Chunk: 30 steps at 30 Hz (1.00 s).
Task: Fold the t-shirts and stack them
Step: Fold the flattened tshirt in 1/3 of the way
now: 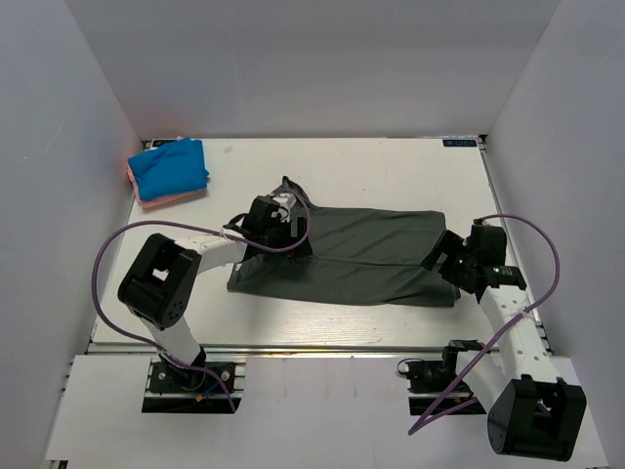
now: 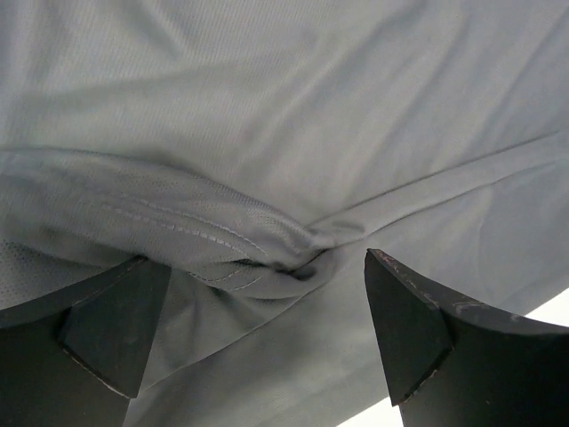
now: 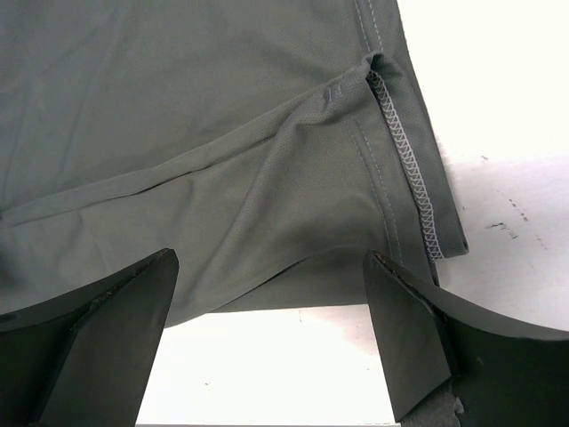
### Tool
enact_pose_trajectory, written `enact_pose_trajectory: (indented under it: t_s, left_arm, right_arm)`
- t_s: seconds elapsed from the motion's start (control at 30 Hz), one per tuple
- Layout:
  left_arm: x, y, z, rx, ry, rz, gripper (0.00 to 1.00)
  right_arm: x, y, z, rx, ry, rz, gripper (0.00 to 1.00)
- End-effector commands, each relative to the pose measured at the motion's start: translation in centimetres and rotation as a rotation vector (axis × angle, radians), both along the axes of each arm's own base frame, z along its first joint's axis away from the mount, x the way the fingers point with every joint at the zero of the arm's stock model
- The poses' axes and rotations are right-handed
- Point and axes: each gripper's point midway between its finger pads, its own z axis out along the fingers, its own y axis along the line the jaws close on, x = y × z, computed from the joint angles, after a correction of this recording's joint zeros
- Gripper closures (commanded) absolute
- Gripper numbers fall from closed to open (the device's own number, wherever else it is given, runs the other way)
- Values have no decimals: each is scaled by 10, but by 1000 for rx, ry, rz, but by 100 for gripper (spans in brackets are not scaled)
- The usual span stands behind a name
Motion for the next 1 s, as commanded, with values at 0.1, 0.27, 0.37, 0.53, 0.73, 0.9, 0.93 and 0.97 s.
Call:
enact_pose_trajectory:
  t_s: [0.1,0.27,0.37,0.53,0.73,0.9,0.93,0.97]
  left_arm:
    - [38,-28,52,-121,-172,-13,0]
    - [52,-31,50,-84,-200,-29,0]
    - [61,-37,41,-75,-193,-52,0]
    - [68,-51,29,-98,-177,-97,0]
    - [81,-49,69,-113,-286,-71,0]
    - [80,-38,110,-96,-374,-52,0]
    - [76,-36,109,-91,-365,-52,0]
    - [71,-33,107,-80,-344,-53,0]
  right_arm:
    - [7,-5,24,-25,-72,-7,10]
    - [3,-7,23,-36,-67,-14,10]
    - [3,-9,23,-49,-64,-21,10]
    - [3,-12,23,-59,-62,-27,10]
    - [8,-6,26,-44,-66,11,10]
    - [10,1,23,-20,-78,48,10]
    - [10,1,23,-18,-78,49,10]
    - [9,1,22,-20,-74,54,10]
